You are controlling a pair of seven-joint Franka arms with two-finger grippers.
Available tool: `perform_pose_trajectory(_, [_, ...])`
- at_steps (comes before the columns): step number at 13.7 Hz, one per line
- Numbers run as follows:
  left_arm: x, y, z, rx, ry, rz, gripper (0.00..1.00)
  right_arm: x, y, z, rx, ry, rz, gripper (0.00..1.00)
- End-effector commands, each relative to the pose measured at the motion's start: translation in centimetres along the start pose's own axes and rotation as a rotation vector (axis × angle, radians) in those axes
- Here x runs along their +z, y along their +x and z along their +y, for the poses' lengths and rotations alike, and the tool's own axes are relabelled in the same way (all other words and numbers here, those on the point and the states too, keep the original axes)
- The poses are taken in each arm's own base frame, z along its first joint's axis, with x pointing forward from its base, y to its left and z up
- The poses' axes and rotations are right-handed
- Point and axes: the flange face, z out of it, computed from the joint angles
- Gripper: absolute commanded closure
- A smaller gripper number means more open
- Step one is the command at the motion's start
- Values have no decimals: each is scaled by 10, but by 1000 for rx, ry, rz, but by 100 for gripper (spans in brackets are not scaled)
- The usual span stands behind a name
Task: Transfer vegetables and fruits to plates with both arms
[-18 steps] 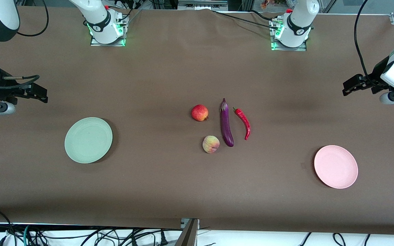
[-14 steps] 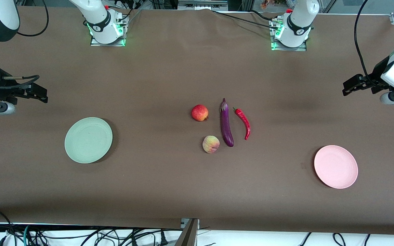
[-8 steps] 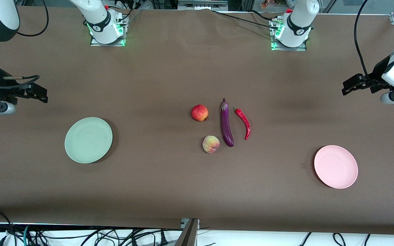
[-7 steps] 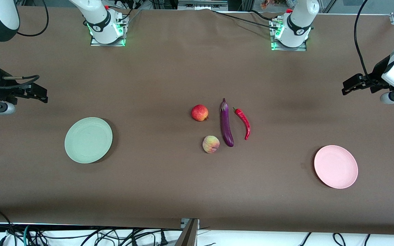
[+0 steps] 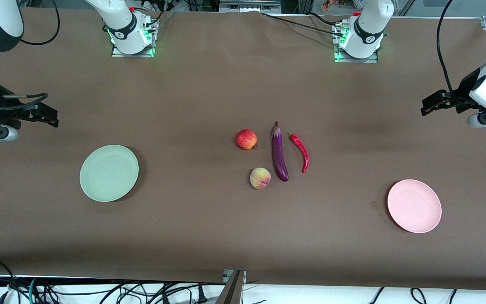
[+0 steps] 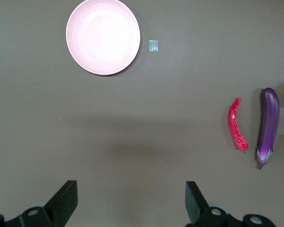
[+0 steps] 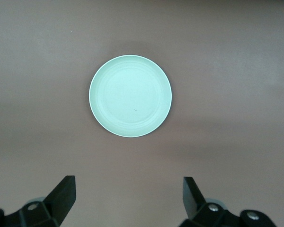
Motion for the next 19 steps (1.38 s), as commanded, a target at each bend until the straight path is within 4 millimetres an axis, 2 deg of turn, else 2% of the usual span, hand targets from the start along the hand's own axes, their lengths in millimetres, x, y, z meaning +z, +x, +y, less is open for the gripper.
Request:
perform_pose_trajectory(1, [-3, -3, -3, -3, -19, -19, 0, -4, 3, 2, 6, 0, 9, 0])
perform_pose_trajectory(7, [7, 2, 0, -20, -87, -46, 0, -5, 5, 1, 5, 0, 19, 0])
perform_pose_trajectory(12, [20, 7, 24, -24, -144, -75, 0, -5, 5, -4, -6, -2, 20, 0])
perform_pose_trajectory(14, [36, 9, 48, 0, -180, -116, 0, -5, 5, -4, -6, 0, 19, 0])
perform_pose_trajectory(17, [72, 18, 96, 19, -174, -175, 0, -5, 5, -4, -6, -1, 22, 0])
perform_pose_trajectory(19, [94, 25, 143, 33, -189, -138, 0, 5, 12, -17, -33, -4, 10, 0])
